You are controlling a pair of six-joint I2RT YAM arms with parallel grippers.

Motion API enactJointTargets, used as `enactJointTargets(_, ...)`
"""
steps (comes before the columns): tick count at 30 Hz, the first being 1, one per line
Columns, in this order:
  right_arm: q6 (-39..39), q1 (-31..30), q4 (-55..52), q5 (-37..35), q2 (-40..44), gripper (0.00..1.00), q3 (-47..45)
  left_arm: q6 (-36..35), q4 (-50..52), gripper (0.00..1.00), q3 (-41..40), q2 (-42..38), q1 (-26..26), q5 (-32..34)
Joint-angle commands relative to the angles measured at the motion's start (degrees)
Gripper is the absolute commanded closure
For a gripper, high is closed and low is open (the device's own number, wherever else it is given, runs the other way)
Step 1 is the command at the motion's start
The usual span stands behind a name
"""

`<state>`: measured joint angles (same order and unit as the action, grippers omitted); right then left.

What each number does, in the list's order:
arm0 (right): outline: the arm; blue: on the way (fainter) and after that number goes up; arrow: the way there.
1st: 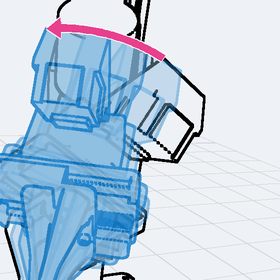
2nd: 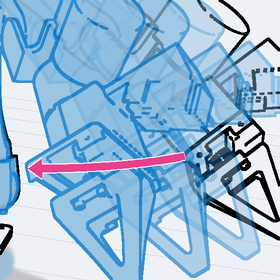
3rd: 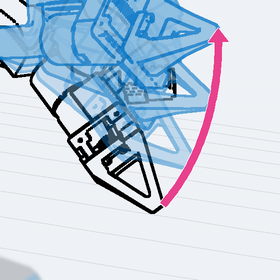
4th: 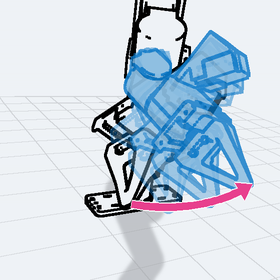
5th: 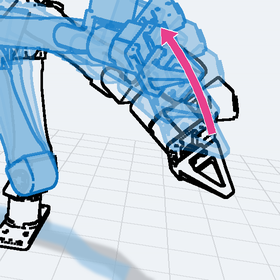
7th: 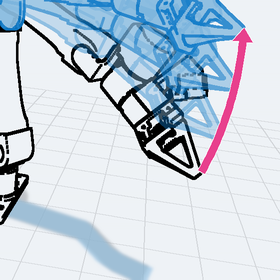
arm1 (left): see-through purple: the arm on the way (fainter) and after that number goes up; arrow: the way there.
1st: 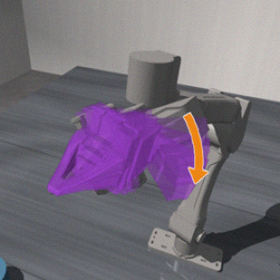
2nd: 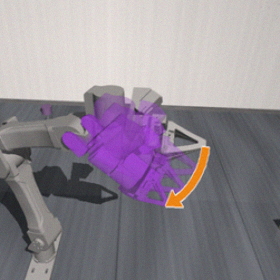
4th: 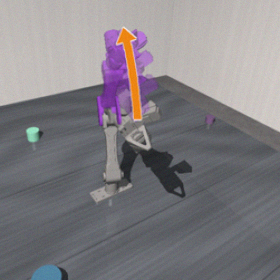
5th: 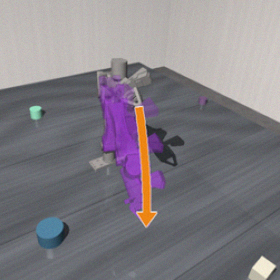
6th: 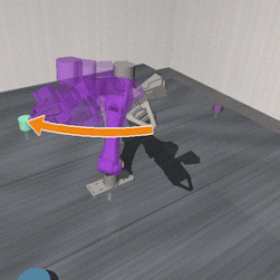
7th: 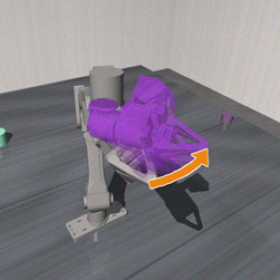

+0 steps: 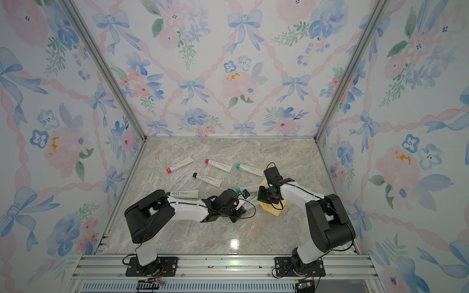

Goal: Wipe the surface of the toothpaste tube
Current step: Wipe the dirt from the toothpaste tube.

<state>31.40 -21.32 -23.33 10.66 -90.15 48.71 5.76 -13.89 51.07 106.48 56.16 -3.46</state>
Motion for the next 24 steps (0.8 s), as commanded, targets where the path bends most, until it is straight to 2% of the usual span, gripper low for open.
enactJointTargets(1, 2.6, -3.8, -0.9, 5.7, 0.0, 0.90, -1.8, -0.7, 6.2, 0.85, -0.9, 3.6, 1.2, -3.5)
enactJointTargets(8, 1.9, -3.0, -1.1, 5.3, -1.8, 0.90, -0.4, -0.7, 6.2, 0.85, -0.9, 3.8, 1.2, -3.3)
enactJointTargets(16, -2.3, 4.5, -3.5, -1.9, -4.3, 0.90, 0.5, -0.7, 6.2, 0.85, -1.2, 3.3, 1.3, -2.7)
enactJointTargets(19, -3.3, 7.3, -3.3, -1.2, -4.4, 0.90, 0.6, -0.7, 6.2, 0.85, -1.2, 3.4, 1.3, -2.7)
enactJointTargets(24, -4.2, 8.4, -5.1, -3.8, -3.4, 0.90, 1.7, -0.7, 6.2, 0.86, -1.3, 3.3, 1.3, -2.6)
